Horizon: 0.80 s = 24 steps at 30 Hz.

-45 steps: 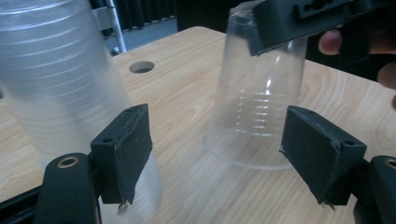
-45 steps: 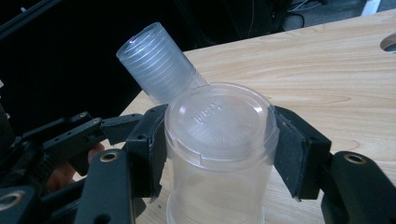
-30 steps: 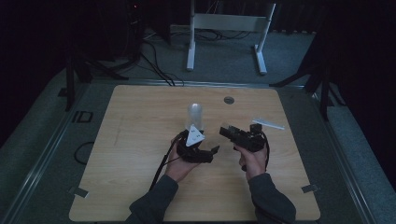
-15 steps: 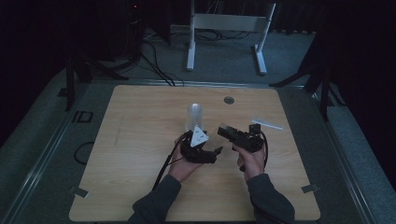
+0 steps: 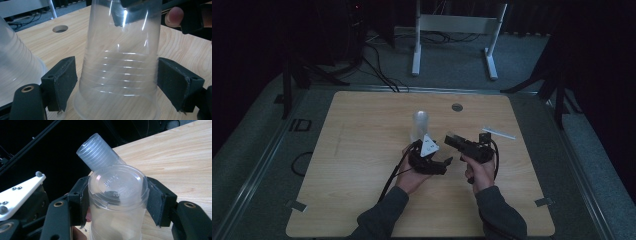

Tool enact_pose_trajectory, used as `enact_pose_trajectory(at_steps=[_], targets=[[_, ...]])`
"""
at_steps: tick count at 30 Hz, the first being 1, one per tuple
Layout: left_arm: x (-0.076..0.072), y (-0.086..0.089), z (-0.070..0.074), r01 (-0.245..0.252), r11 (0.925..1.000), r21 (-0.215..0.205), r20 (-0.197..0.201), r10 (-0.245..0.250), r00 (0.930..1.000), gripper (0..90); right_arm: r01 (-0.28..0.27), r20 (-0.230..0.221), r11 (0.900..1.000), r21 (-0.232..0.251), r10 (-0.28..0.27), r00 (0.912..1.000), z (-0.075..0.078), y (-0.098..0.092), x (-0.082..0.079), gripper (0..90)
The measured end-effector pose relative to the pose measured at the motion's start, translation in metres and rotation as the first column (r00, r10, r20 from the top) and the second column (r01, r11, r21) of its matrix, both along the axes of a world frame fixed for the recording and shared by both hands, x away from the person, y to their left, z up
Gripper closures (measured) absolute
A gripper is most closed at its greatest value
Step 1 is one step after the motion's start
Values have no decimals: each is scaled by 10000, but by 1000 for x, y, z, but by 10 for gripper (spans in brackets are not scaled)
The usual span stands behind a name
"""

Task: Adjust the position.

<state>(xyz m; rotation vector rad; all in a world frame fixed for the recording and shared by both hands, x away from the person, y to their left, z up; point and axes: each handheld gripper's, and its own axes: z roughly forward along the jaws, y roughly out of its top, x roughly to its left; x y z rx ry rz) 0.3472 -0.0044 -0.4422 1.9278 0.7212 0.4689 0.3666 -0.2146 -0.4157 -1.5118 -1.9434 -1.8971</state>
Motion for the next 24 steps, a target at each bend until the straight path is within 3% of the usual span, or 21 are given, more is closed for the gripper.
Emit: enact_pose_trajectory(at_steps=[24], targets=[[-3, -4, -4, -133, 9998, -120, 252, 136, 9996, 222, 163, -411, 9973, 714, -133, 9991, -6, -8, 2, 411]])
